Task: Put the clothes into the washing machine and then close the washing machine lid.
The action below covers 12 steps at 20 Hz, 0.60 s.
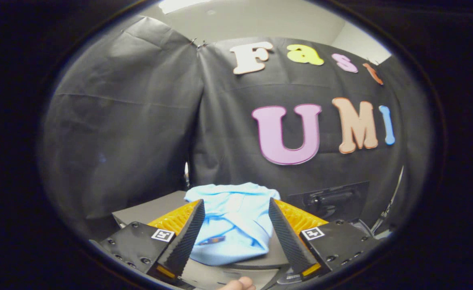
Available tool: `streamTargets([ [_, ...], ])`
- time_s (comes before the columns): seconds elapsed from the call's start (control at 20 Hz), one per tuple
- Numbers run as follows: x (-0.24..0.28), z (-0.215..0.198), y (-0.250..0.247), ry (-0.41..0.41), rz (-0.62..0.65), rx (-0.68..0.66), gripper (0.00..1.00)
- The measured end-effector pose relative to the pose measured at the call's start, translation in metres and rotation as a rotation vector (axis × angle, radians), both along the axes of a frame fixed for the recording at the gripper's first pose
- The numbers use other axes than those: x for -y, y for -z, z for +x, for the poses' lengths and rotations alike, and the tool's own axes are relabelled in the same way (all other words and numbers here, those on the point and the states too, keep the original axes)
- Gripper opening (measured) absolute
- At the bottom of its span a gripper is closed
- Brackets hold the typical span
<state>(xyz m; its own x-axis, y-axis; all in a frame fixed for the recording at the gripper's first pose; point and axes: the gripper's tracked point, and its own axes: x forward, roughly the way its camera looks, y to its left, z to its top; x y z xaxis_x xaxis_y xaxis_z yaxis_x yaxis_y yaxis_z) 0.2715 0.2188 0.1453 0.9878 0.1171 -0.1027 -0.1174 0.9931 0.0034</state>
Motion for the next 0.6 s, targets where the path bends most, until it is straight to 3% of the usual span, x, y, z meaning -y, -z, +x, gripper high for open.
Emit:
streamTargets([
  [0.25, -0.032, 0.023, 0.062, -0.025, -0.055, -0.234, 1.00],
  [0.4, -0.034, 0.031, 0.074, 0.002, 0.023, -0.279, 1.00],
  [0.6, -0.032, 0.037, 0.076, 0.038, 0.010, -0.320, 1.00],
])
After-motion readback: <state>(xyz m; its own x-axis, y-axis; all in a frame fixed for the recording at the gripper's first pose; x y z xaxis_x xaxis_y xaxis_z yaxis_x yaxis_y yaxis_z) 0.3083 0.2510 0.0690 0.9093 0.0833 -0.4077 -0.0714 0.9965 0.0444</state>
